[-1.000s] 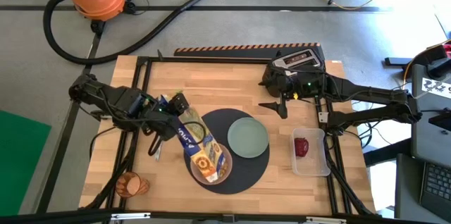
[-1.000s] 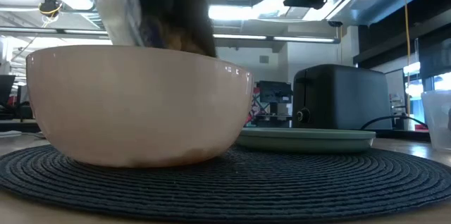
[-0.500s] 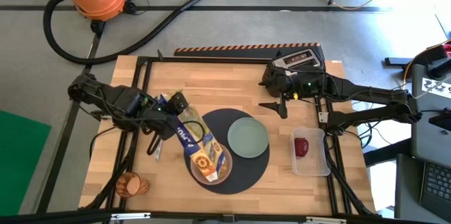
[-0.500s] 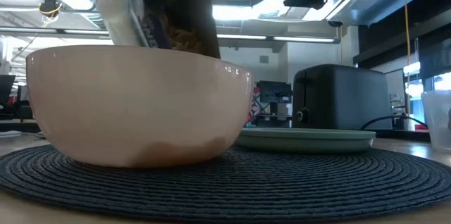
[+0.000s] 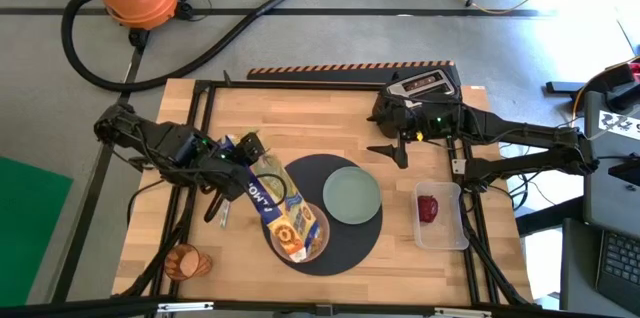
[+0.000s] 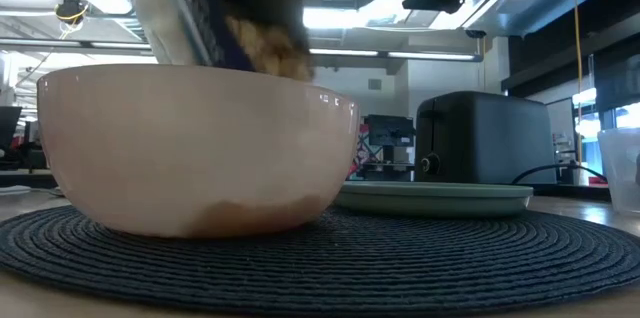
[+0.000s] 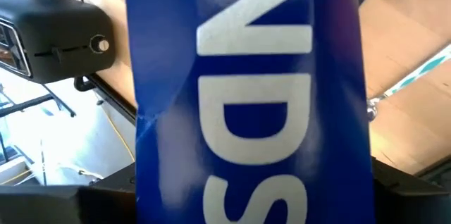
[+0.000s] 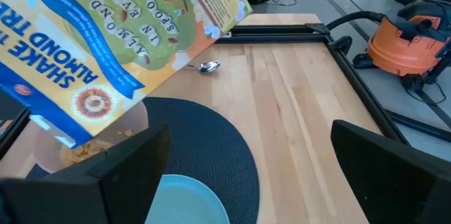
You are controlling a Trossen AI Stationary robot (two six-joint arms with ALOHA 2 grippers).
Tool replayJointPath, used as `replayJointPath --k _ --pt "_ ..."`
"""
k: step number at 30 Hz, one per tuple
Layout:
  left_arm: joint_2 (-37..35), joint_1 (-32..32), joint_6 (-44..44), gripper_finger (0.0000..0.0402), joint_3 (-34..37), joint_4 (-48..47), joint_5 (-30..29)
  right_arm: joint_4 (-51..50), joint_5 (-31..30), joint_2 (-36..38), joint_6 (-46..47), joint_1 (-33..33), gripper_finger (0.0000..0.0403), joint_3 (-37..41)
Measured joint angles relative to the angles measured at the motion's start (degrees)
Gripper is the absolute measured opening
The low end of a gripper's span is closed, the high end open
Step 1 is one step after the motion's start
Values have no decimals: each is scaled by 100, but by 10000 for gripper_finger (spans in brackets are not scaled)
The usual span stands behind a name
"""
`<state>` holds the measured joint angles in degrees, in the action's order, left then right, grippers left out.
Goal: Arrange a breakfast setting
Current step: Pour the cereal from the yellow cereal box into the pink bowl
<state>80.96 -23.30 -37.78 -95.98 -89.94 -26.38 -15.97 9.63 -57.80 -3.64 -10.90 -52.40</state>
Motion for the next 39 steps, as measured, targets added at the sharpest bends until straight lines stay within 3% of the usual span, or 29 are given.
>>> replayJointPath --k 18,27,39 --pt "-64 23 144 256 2 -18 51 2 2 0 20 0 380 0" --pt "-153 25 275 256 545 -3 108 0 4 0 20 0 380 0" --pt "-228 -50 176 256 490 -7 -12 286 -16 0 -90 0 380 0"
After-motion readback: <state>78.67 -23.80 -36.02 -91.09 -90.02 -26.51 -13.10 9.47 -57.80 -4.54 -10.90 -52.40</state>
